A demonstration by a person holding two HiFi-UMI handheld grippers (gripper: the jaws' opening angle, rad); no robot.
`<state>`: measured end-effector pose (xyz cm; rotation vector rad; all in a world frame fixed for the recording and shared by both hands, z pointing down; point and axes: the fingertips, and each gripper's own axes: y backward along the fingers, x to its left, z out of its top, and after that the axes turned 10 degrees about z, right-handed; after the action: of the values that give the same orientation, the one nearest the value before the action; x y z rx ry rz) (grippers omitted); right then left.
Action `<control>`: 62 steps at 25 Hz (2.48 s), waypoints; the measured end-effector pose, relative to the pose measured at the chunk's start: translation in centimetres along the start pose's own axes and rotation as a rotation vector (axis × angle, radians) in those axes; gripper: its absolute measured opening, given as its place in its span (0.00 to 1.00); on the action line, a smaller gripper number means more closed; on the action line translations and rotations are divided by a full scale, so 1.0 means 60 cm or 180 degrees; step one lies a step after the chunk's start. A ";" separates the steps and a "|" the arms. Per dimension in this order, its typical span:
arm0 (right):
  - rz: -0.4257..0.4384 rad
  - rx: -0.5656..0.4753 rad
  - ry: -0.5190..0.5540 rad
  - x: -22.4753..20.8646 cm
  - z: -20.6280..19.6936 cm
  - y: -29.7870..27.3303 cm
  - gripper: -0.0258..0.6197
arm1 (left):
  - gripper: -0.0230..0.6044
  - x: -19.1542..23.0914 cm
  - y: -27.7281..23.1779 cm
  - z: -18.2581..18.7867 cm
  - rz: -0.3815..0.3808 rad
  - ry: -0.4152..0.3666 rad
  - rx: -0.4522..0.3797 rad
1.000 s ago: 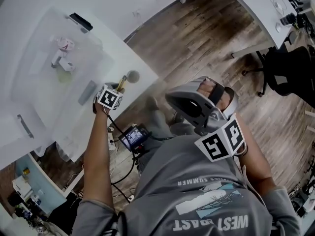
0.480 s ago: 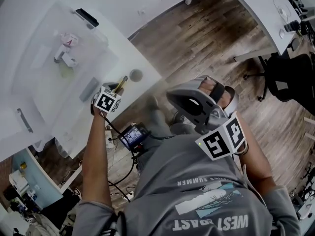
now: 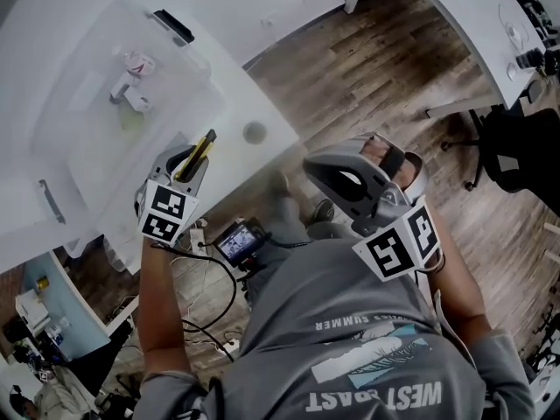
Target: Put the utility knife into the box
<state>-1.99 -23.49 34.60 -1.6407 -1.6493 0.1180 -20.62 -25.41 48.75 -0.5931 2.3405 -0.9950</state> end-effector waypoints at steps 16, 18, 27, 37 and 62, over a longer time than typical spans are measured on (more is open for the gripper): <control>-0.0004 -0.0077 -0.0029 -0.016 0.010 -0.019 0.09 | 0.23 0.245 0.211 0.053 0.1192 -0.0153 -0.0233; 0.0005 -0.0066 -0.0043 -0.018 0.008 -0.025 0.09 | 0.23 0.271 0.214 0.042 0.1266 -0.0157 -0.0183; 0.0014 -0.0013 -0.0109 -0.034 0.007 -0.057 0.09 | 0.23 0.372 0.175 -0.047 0.1361 -0.0055 0.0111; -0.0020 0.0084 -0.0258 -0.054 -0.005 -0.085 0.09 | 0.23 0.439 0.098 -0.182 0.1180 0.0195 0.0614; -0.0068 0.0198 -0.0471 -0.086 -0.013 -0.150 0.09 | 0.23 0.421 -0.079 -0.461 0.0075 0.0772 0.1761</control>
<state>-9.53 -29.80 37.92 -1.5992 -1.7554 0.2833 -56.10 -28.42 61.31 -0.2334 2.1105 -1.6948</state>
